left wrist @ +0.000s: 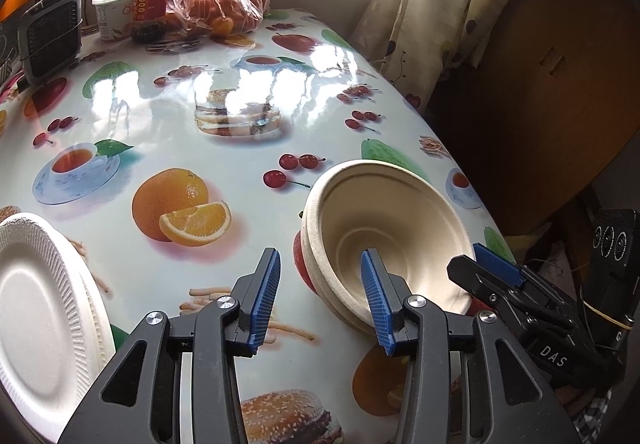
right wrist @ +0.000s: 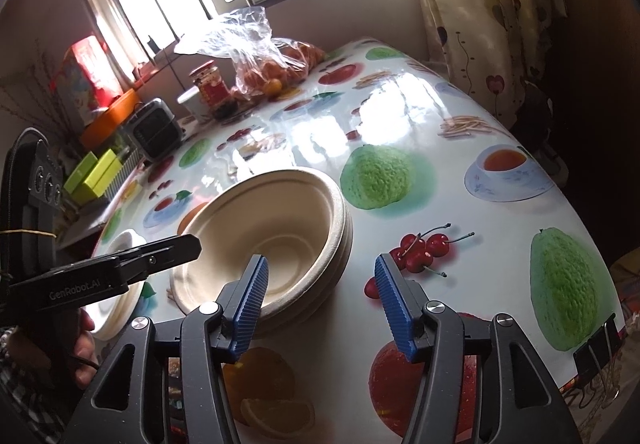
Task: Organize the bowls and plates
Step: 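Close both tools on the rim of the nested beige bowl stack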
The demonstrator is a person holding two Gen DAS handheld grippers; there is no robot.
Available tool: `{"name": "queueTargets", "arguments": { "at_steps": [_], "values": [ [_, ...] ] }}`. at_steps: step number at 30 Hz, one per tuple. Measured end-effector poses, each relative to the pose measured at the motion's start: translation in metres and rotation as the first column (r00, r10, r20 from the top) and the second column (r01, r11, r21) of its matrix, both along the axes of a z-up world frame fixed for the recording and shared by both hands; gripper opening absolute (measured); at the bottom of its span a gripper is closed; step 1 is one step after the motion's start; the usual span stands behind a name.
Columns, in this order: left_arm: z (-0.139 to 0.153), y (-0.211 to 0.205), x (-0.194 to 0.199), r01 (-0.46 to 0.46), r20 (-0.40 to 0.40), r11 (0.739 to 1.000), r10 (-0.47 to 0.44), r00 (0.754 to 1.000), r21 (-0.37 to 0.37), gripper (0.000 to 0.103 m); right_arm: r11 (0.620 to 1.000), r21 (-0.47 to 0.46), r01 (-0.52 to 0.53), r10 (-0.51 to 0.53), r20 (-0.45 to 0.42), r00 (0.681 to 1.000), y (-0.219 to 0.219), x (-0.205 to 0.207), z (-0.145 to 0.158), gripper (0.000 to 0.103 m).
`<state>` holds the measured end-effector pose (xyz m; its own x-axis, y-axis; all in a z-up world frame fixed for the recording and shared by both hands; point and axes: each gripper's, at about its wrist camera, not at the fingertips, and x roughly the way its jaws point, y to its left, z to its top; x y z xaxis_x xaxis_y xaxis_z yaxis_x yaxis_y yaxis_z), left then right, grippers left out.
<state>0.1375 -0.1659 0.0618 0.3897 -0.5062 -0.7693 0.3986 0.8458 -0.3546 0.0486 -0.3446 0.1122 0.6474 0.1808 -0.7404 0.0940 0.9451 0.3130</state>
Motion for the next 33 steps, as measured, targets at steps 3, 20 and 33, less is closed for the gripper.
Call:
{"name": "queueTargets", "arguments": {
  "at_steps": [3, 20, 33],
  "values": [
    [-0.002, -0.001, 0.001, -0.002, -0.008, 1.000, 0.002, 1.000, -0.004, 0.043, 1.000, 0.009, -0.002, 0.003, -0.009, 1.000, 0.001, 0.001, -0.002, 0.056],
    [-0.010, -0.007, 0.006, 0.008, -0.034, 1.000, -0.008, 0.999, -0.002, 0.027, 0.999, 0.044, -0.021, 0.022, -0.023, 1.000, 0.004, 0.007, -0.007, 0.040],
    [-0.010, -0.007, 0.008, 0.001, -0.034, 1.000, -0.001, 0.999, 0.001, 0.026, 0.999, 0.049, -0.005, 0.006, -0.029, 1.000, 0.001, 0.008, -0.008, 0.035]
  ]
}}
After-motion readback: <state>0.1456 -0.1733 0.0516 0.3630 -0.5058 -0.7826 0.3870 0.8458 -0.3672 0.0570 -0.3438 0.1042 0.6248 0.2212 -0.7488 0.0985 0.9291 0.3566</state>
